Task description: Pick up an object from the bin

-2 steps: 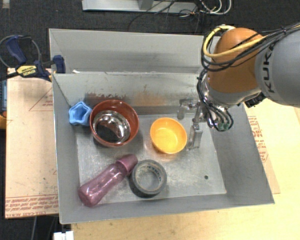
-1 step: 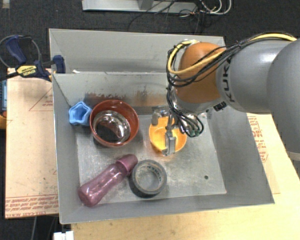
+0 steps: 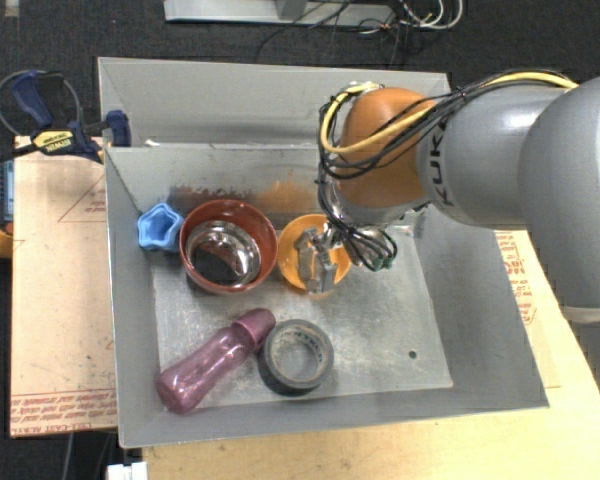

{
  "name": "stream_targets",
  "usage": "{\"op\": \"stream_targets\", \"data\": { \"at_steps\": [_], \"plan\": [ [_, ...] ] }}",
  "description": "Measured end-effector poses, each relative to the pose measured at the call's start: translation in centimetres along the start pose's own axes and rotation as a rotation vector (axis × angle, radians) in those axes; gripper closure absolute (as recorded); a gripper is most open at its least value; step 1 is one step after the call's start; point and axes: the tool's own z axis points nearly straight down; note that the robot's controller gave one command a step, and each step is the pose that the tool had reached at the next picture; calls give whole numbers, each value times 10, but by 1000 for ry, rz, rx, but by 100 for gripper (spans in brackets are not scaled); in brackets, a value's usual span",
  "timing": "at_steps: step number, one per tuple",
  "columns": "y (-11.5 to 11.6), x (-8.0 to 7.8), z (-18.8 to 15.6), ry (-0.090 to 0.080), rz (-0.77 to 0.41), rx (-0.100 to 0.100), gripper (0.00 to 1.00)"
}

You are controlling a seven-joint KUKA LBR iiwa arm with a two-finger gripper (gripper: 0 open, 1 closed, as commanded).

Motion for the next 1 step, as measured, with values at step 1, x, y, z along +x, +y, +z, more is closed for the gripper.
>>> {"op": "stream_targets", "data": {
  "at_steps": [1],
  "plan": [
    [0, 0, 0, 0, 0, 0, 100]
  ]
}}
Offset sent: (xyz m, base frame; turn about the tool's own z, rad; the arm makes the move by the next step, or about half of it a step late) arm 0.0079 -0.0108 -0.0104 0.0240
